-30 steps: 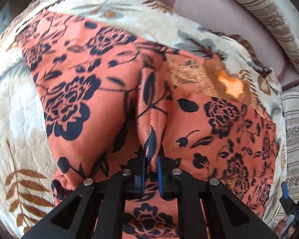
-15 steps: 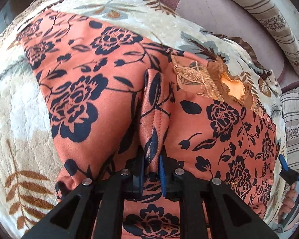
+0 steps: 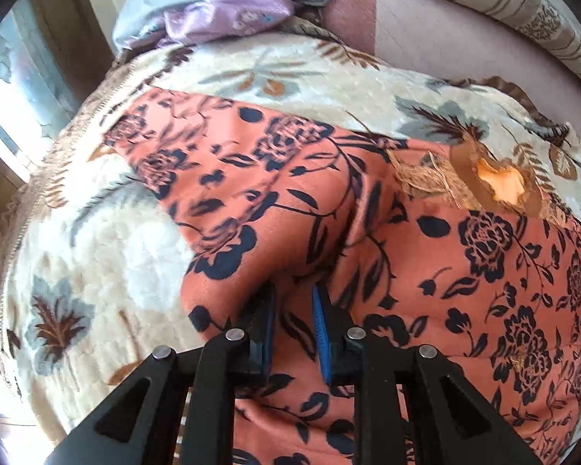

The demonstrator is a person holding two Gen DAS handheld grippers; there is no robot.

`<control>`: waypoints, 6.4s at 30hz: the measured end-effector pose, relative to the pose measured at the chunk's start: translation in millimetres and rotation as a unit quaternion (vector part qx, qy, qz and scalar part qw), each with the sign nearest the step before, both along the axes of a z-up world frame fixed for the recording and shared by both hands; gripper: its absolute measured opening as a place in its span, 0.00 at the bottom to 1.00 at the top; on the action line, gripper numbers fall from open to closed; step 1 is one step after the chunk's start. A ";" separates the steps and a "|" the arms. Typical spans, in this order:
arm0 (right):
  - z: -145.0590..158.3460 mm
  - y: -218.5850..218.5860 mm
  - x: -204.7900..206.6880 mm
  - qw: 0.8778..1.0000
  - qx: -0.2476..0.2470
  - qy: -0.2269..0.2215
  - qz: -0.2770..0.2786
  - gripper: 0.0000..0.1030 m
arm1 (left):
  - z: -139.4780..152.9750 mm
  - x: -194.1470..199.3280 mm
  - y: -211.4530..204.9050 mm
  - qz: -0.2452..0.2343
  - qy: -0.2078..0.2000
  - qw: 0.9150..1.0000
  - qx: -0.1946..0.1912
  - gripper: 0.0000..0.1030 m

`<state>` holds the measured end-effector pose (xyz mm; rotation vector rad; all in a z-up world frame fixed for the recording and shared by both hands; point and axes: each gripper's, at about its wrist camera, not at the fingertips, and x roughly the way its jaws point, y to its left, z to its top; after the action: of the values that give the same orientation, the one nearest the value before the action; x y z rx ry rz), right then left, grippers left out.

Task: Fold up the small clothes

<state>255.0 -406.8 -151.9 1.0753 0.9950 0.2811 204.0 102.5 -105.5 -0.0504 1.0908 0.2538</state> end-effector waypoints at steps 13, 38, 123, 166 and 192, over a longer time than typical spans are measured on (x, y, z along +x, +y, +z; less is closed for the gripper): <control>36.2 15.6 15.1 0.996 -0.078 -0.045 0.004 0.97 | -27.1 6.8 -43.5 -0.082 0.027 0.996 -0.007 0.58; 21.5 138.6 -102.5 0.975 -0.134 -0.060 0.169 0.96 | -12.6 -37.6 157.8 0.108 -0.094 0.942 -0.303 0.67; 194.0 143.6 -27.0 0.955 -0.215 -0.201 0.039 0.07 | -46.3 -30.6 52.3 -0.044 -0.114 0.984 -0.128 0.77; 58.0 92.3 -34.4 0.989 -0.094 -0.063 0.100 0.72 | -10.3 42.4 46.2 -0.059 -0.071 0.979 -0.181 0.82; 57.6 31.5 -33.0 0.992 -0.115 -0.059 0.008 0.81 | 6.4 33.4 89.4 0.016 -0.070 0.993 -0.092 0.86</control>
<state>222.0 -375.3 -94.2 0.8329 0.9064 0.2343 237.4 191.9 -99.1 -0.2461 0.9715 0.1748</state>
